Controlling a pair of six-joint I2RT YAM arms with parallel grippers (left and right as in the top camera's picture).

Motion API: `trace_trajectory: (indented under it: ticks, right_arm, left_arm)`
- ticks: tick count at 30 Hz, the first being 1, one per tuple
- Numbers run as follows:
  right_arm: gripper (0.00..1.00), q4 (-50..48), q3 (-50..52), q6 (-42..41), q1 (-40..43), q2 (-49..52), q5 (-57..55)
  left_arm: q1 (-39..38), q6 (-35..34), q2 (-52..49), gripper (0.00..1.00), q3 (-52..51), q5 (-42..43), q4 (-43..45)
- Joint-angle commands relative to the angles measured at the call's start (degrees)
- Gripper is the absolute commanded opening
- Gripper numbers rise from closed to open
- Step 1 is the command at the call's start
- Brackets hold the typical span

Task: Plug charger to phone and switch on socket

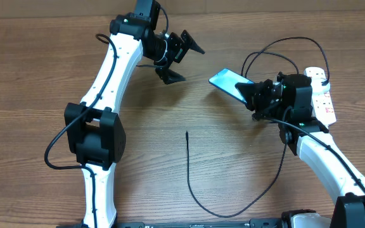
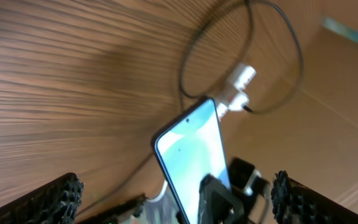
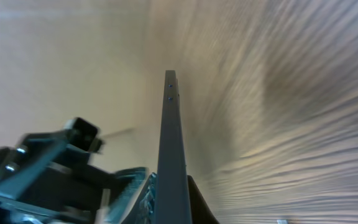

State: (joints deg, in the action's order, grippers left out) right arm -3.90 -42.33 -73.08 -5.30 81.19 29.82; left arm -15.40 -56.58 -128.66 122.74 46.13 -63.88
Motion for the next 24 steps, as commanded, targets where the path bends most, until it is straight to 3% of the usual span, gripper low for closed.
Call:
trace_trajectory:
  ticks: [1,7,13,24]
  right_arm:
    - [0.04,-4.5,-1.1,-11.0,0.2,-0.4,-0.1]
    - [0.04,-13.0,-1.1,-21.9,0.2,-0.4,-0.9]
    - [0.04,-13.7,-1.1,-26.9,0.2,-0.4,-0.8]
    - [0.04,-14.1,-1.1,-29.9,0.2,-0.4,0.9]
  left_arm:
    - [-0.5,-2.2,0.2,1.0,1.6,6.8,2.7]
    - [-1.1,-7.6,0.2,1.0,1.6,7.5,9.1]
    - [-3.5,-10.6,0.1,1.0,1.6,7.0,14.5]
    - [-9.8,-15.7,0.1,1.0,1.6,-5.3,17.9]
